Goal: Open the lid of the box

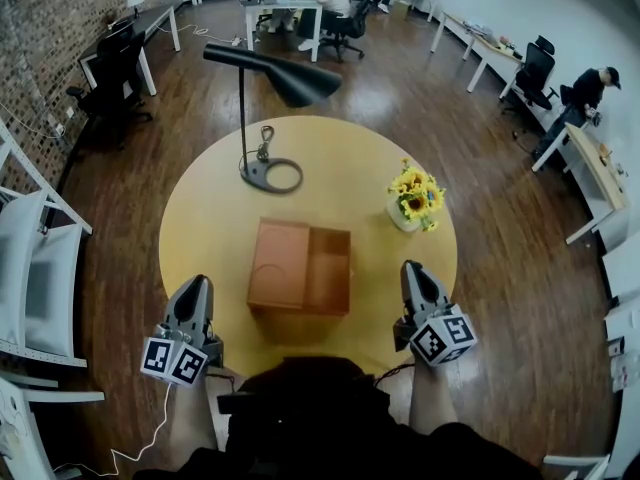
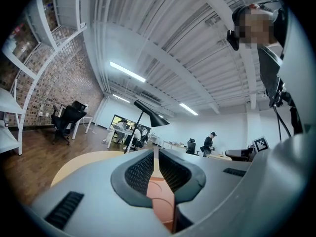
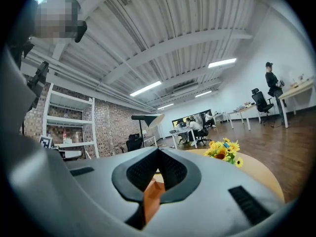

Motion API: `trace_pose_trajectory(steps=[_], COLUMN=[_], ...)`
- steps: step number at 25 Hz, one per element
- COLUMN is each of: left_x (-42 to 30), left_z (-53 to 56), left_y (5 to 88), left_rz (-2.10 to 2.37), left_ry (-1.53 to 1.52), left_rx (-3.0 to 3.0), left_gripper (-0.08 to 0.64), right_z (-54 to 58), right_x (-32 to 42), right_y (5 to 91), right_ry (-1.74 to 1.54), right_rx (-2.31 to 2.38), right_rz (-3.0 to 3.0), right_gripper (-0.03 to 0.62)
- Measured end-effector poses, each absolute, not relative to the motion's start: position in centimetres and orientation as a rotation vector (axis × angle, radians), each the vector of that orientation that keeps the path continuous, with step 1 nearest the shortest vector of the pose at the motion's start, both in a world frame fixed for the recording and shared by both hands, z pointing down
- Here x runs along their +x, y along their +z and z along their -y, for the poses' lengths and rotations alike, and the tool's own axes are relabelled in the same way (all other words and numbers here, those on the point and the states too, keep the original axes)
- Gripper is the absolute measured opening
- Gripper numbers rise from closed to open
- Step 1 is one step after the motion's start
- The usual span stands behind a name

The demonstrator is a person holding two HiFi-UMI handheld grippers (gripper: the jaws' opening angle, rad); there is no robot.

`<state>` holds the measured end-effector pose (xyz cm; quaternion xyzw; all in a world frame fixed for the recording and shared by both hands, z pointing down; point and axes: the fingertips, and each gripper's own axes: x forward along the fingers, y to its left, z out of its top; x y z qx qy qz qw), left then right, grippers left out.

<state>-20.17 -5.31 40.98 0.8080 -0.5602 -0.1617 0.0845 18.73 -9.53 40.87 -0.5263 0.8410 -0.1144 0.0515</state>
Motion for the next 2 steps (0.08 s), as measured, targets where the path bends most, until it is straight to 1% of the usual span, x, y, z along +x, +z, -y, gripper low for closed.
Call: trace_pose_trajectory(steps=[2], left_x=[-20.27], left_z=[5.37], left_y=[41.11], left_rz=[1.669], left_ry=[-0.486], left_rx=[2.404], left_gripper=[0.025], right_z=[9.63], right_x=[18.69], right_y=[40.85], right_ry=[-0.346], right_rx=[-1.599], right_rz=[-2.560], right_gripper=[0.002])
